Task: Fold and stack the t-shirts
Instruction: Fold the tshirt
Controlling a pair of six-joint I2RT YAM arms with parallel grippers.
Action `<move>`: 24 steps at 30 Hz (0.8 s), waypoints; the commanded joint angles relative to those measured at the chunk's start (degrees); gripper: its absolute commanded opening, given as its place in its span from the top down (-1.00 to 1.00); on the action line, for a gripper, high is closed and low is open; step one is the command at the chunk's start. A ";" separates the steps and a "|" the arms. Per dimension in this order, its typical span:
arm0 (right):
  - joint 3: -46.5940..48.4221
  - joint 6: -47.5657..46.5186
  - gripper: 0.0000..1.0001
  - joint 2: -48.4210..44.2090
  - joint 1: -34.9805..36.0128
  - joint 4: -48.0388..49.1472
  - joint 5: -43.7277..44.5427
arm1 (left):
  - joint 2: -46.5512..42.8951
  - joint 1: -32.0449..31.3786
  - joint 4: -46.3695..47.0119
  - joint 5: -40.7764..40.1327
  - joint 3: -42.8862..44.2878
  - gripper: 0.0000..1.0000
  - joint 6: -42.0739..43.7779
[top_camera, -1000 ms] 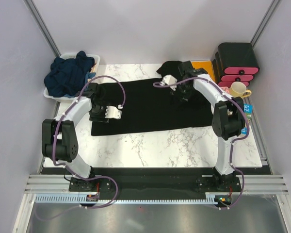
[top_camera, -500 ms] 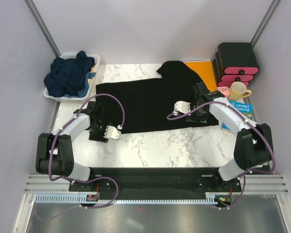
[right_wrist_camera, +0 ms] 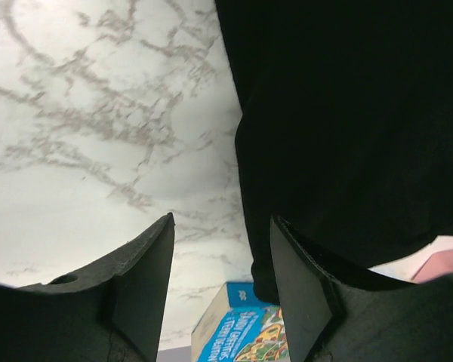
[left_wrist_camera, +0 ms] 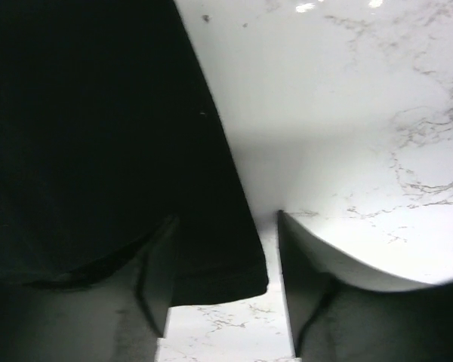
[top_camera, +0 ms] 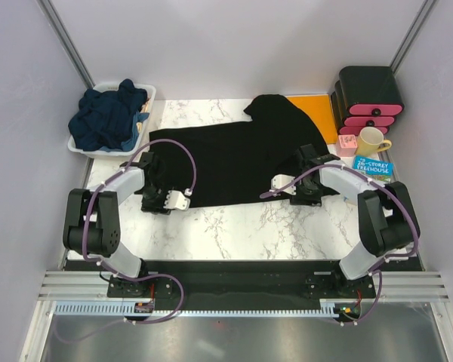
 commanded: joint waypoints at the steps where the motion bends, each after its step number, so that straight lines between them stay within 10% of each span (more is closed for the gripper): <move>1: -0.54 0.90 -0.22 3.92 -0.16 7.60 1.90 | 4.34 -0.35 5.85 1.54 0.68 -0.04 -1.26; 5: -0.54 1.08 -0.15 7.43 -0.25 10.25 2.60 | 5.39 -0.26 5.68 -0.21 1.03 0.46 -0.91; 6: -0.37 1.08 -0.11 7.88 -0.25 10.51 2.78 | 5.39 -0.26 5.41 -0.39 0.86 0.95 -0.56; 13: -0.71 1.08 0.98 8.67 -0.34 9.20 4.18 | 4.26 0.09 2.17 -0.66 0.68 0.96 0.58; 24: -8.27 -3.40 1.00 -3.27 -0.16 -0.29 3.13 | -0.93 4.57 -7.76 -5.93 -7.49 0.96 10.94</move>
